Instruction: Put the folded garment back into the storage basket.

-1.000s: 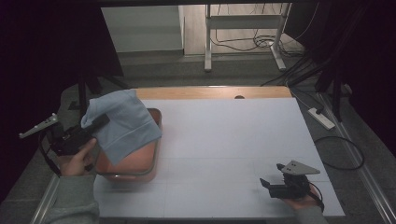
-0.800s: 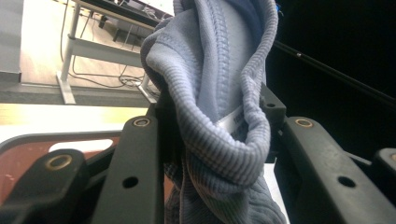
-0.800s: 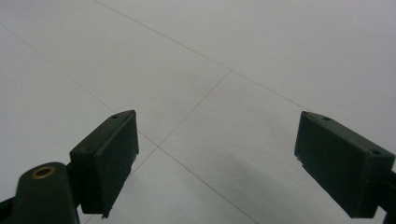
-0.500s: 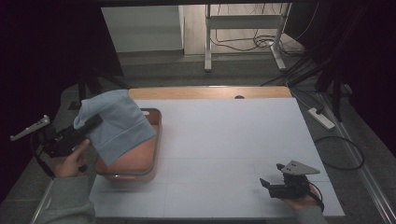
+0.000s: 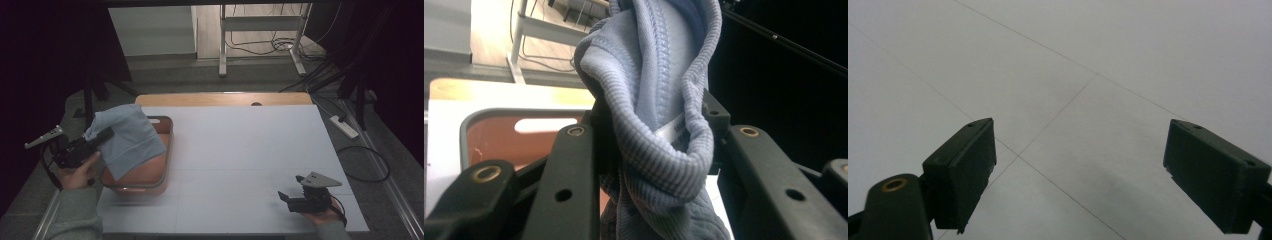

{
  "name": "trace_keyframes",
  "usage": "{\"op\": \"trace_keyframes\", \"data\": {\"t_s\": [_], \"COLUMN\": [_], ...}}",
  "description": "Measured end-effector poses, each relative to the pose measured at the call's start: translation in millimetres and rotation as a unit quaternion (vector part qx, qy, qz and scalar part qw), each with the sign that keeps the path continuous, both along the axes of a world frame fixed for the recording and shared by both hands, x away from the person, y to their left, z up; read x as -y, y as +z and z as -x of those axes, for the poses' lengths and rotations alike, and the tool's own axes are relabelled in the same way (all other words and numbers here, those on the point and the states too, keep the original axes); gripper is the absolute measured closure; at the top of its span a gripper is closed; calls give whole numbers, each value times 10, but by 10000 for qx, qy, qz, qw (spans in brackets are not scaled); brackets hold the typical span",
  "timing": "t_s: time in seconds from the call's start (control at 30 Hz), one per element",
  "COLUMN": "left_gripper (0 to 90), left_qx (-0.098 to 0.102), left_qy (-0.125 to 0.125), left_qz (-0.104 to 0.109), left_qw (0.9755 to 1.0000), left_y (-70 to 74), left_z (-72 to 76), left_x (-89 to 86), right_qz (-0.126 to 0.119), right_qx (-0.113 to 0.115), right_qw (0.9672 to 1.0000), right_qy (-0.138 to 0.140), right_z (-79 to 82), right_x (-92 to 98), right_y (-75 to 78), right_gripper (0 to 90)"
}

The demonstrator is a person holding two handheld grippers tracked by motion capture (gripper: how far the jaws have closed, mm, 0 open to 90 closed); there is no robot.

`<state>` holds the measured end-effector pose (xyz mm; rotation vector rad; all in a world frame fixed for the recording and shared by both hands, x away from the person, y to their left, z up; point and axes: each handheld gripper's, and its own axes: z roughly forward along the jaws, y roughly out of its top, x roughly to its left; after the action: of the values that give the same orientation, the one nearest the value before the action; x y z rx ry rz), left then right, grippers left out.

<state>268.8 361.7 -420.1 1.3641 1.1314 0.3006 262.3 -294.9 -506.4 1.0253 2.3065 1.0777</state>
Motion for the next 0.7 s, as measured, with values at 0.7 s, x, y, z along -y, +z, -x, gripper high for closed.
{"op": "trace_keyframes", "data": {"t_s": [0.7], "left_gripper": [625], "left_qx": [-449], "left_qy": [111], "left_qz": [-577], "left_qw": [9973], "left_y": [-137], "left_z": [-120], "left_x": [52], "right_qz": [18], "right_qx": [-35], "right_qw": [10000], "right_qy": [37], "right_z": [-7], "right_x": [-16], "right_y": [-8], "right_gripper": [140]}}
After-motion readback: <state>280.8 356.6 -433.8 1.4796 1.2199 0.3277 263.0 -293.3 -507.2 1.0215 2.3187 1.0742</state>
